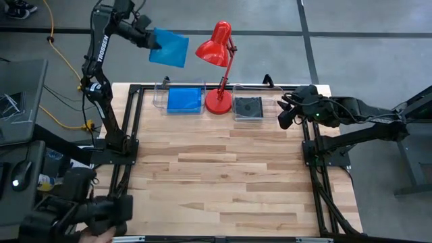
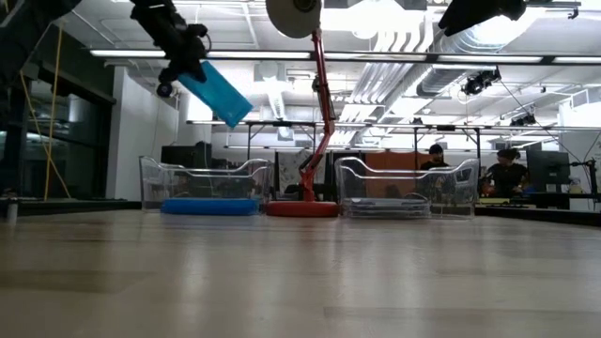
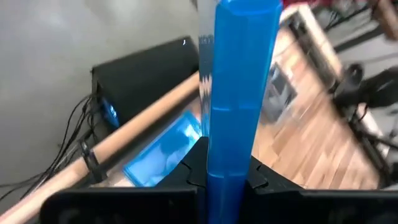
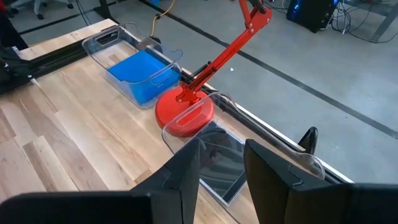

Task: Pick & place jewel cases by type
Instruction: Put the blue cd case into the left transparent bin

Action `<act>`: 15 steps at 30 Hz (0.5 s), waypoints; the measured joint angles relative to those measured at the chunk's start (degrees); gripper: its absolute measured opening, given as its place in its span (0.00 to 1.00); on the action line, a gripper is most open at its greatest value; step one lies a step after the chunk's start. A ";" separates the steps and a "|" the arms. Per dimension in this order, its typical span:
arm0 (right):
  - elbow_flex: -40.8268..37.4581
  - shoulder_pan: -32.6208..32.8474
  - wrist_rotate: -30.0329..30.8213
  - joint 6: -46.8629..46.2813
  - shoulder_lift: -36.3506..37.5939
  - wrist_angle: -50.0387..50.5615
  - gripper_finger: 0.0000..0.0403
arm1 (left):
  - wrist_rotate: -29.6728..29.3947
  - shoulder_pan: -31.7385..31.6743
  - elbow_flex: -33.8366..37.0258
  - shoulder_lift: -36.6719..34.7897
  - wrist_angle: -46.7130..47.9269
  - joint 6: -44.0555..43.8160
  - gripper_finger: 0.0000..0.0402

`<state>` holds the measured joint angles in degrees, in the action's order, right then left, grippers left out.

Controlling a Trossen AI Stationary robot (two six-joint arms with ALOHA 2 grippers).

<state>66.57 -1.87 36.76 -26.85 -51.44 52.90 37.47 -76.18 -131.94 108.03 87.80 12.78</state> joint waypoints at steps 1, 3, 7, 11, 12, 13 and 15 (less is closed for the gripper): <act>0.02 0.00 0.08 0.01 0.00 0.00 0.27 | -1.04 0.63 0.00 0.00 0.83 0.41 0.05; 0.01 0.00 0.14 0.11 0.00 0.00 0.27 | -1.87 1.87 0.00 0.00 1.68 0.53 0.04; 0.00 0.00 0.16 0.19 0.00 0.00 0.27 | -2.58 4.17 0.00 -0.04 2.24 -0.48 0.03; 0.00 0.00 0.14 0.06 0.00 0.00 0.27 | -5.62 5.43 0.00 -0.04 2.23 -3.54 0.03; 0.02 0.00 0.12 0.01 0.00 0.00 0.27 | -5.92 5.48 0.00 -0.04 2.24 -4.07 0.03; 0.01 0.00 -0.02 0.00 0.00 0.00 0.27 | -6.08 5.48 0.00 -0.04 2.22 -4.45 0.03; 0.00 0.00 -0.49 -0.06 0.00 0.00 0.27 | -6.22 5.75 0.25 -0.07 2.14 -5.61 0.03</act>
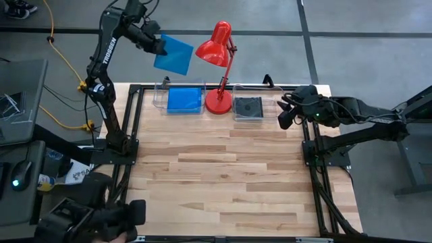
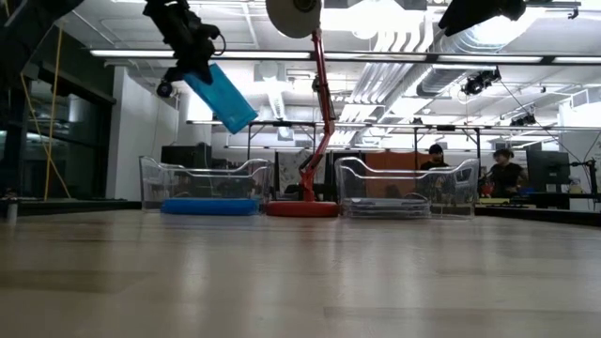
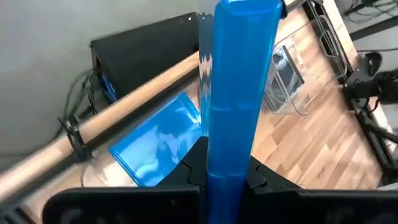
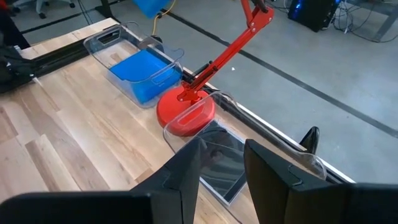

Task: Pick & place jewel cases by type
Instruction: Put the blue cd case into the left transparent bin

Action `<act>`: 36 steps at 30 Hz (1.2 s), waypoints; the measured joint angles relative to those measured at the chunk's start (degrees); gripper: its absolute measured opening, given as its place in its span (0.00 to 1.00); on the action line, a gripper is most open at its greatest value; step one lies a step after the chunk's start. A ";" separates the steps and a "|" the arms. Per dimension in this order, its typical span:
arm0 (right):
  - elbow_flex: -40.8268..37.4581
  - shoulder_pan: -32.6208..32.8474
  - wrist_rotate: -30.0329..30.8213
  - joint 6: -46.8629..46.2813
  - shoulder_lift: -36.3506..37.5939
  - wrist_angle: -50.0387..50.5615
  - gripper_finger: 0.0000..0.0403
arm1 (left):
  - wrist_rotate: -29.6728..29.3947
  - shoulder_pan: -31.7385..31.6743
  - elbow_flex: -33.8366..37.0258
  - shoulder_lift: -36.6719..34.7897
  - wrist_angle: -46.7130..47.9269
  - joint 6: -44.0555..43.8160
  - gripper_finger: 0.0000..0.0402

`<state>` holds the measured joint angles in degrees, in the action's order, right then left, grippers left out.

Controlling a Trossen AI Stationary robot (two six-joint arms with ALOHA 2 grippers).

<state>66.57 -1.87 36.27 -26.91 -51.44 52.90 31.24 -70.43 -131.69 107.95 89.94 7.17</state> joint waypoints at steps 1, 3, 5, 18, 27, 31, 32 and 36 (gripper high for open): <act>0.02 0.00 -0.25 -0.02 0.00 0.00 0.27 | -0.15 0.36 0.51 -0.03 0.02 -0.92 0.03; 0.01 0.00 -0.69 -0.05 0.00 0.00 0.27 | -0.28 0.78 2.13 -0.03 0.05 -1.75 0.03; 0.01 0.00 -0.72 -0.04 0.00 0.00 0.27 | 0.30 1.02 4.60 -0.16 0.07 -2.32 0.03; 0.02 0.00 -1.37 1.90 0.00 0.02 0.27 | -1.16 7.75 22.74 -0.43 -0.31 -3.16 0.03; 0.01 0.01 -2.38 4.06 0.01 0.43 0.27 | -2.85 8.72 25.63 -0.43 -8.00 -10.52 0.03; 0.02 0.02 -2.42 4.46 0.02 1.30 0.27 | -1.63 8.72 25.63 -0.43 -10.56 -13.90 0.03; 0.02 0.02 -2.47 4.48 0.00 1.45 0.27 | -1.89 8.65 25.63 -0.43 -10.60 -14.55 0.03; 0.01 0.01 -2.47 4.46 0.02 1.70 0.27 | -2.46 8.61 25.63 -0.43 -10.37 -16.34 0.03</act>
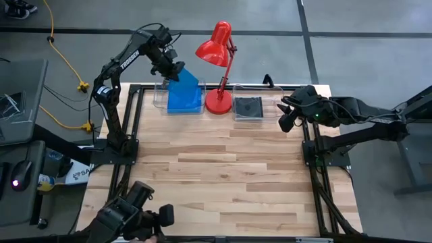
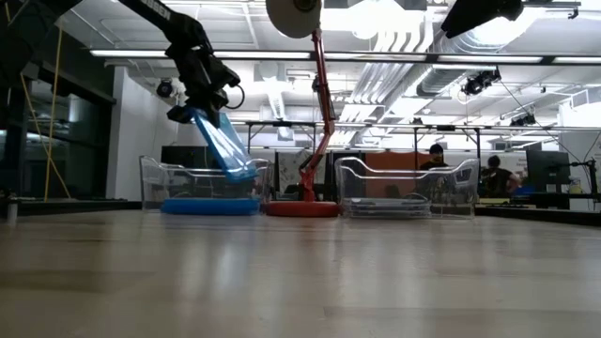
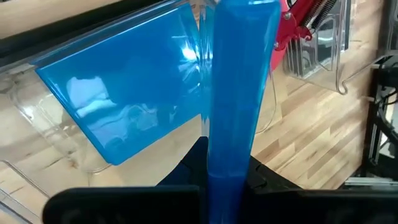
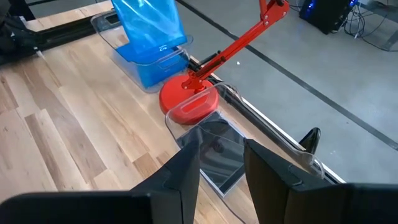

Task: Pick & place jewel cases by type
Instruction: Put the blue cd case into the left transparent bin

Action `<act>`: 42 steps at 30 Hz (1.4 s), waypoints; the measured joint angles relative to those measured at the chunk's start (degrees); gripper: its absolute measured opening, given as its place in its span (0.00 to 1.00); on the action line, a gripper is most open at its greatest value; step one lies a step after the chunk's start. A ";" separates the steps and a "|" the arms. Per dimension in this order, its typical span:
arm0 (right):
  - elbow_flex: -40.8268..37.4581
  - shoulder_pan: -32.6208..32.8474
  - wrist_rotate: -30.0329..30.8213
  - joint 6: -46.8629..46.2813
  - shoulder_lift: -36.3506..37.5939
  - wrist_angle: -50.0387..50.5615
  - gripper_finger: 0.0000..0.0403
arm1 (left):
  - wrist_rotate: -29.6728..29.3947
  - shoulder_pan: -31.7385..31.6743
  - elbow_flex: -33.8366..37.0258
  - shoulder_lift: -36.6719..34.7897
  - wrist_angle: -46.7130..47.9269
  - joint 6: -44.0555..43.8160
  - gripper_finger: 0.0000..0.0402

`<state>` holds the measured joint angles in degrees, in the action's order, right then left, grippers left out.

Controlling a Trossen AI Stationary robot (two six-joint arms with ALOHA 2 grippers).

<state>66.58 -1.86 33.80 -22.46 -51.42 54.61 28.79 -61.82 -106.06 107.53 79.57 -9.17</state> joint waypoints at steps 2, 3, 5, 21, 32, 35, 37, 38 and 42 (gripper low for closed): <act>0.00 -0.01 0.00 0.02 0.00 0.02 0.27 | 0.20 0.07 0.00 0.00 -0.05 -0.39 0.03; -0.01 0.01 0.00 0.02 0.00 0.02 0.27 | 0.05 0.45 0.00 0.00 -0.07 -0.67 0.03; -0.01 -0.01 0.02 0.02 0.00 0.02 0.27 | -1.11 1.12 0.40 -0.01 -0.30 -1.61 0.03; 0.01 0.01 -0.33 0.44 -0.02 0.06 0.27 | -2.19 4.98 10.09 -0.06 -9.37 -6.04 0.10; -0.01 0.01 -0.68 0.66 0.00 0.93 0.27 | -3.66 4.87 10.10 -0.07 -2.75 1.50 0.11; -0.01 -0.01 -0.66 0.80 -0.02 1.18 0.27 | -3.95 4.87 10.10 -0.07 0.32 4.20 0.11; -0.01 -0.01 -0.64 1.21 0.00 1.22 0.27 | -4.42 4.96 10.10 -0.07 1.05 5.27 0.13; -0.01 0.01 -0.63 1.54 -0.02 1.26 0.27 | -4.72 4.98 10.10 -0.04 1.49 5.91 0.15; 0.00 -0.01 -0.59 1.99 0.00 1.29 0.27 | -6.22 6.09 10.19 0.00 2.11 7.35 0.26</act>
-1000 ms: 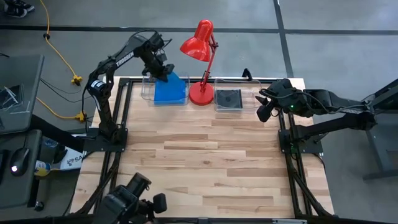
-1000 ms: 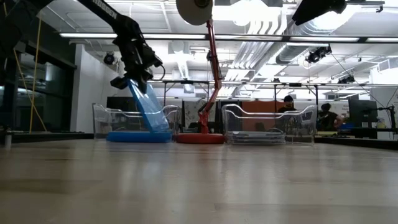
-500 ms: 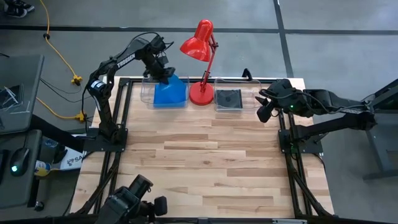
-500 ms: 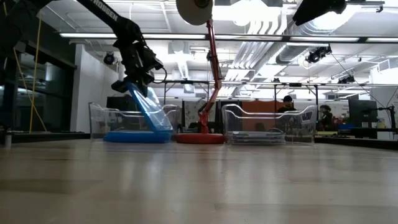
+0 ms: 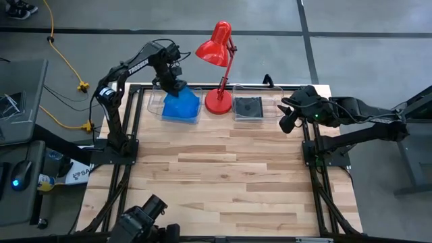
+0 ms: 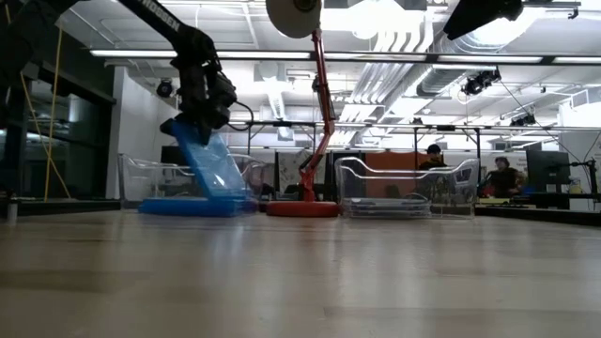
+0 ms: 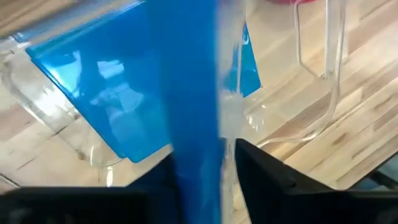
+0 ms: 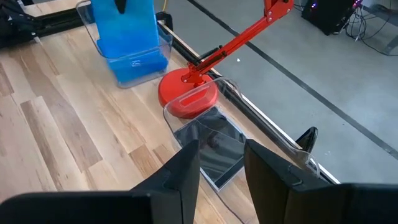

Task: Pick & place jewel cases by type
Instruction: Put the blue cd case into the left transparent bin, then return to Home Position

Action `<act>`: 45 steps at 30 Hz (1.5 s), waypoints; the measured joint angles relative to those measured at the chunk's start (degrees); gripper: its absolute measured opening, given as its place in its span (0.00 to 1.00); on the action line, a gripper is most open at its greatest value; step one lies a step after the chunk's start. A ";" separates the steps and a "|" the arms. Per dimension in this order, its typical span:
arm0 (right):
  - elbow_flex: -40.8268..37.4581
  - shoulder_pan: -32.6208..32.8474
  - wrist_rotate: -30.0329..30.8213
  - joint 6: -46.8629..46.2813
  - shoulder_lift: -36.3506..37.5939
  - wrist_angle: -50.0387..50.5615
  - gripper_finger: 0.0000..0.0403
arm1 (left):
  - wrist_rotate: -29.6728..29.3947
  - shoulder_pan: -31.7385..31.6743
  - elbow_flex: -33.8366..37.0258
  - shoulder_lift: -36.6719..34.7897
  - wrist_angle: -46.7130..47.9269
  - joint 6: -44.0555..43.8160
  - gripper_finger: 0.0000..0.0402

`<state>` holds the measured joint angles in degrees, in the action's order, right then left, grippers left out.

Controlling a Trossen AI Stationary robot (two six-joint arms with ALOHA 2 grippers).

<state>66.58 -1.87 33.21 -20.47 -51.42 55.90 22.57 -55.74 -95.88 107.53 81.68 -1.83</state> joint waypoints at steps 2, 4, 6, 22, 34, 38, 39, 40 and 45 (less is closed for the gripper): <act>0.00 0.01 0.01 0.06 -0.02 0.00 0.27 | -0.86 0.51 0.01 0.02 0.54 0.13 0.33; 0.01 0.02 0.00 0.20 0.00 0.02 0.27 | -1.54 1.05 0.01 0.02 0.79 0.11 0.41; 0.00 0.01 0.01 0.20 0.00 0.04 0.27 | -2.23 1.17 0.02 0.02 0.87 0.11 0.48; -0.01 0.02 0.00 1.34 -0.02 3.43 0.27 | -12.86 2.39 0.00 -3.10 7.91 -1.50 0.73; 0.01 0.00 0.01 3.92 -0.01 3.43 0.27 | -22.55 8.38 -0.07 -5.77 8.33 -6.42 0.73; 0.01 0.00 -0.74 4.07 0.00 3.43 0.27 | -24.70 10.77 -0.07 -5.75 8.22 -6.94 0.73; 0.01 0.00 -0.84 4.07 0.00 3.43 0.27 | -25.37 11.27 -0.07 -5.75 8.00 -7.16 0.73; -0.01 0.01 -1.05 4.07 -0.01 3.43 0.27 | -26.27 11.71 -0.07 -5.84 7.90 -7.47 0.73; 0.01 0.00 -2.30 4.04 0.00 3.66 0.27 | -27.48 13.15 -0.06 -8.06 5.47 -6.39 0.73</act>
<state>66.59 -1.87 30.92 -16.43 -51.42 59.56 -4.91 -42.59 -95.94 99.46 87.15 -8.21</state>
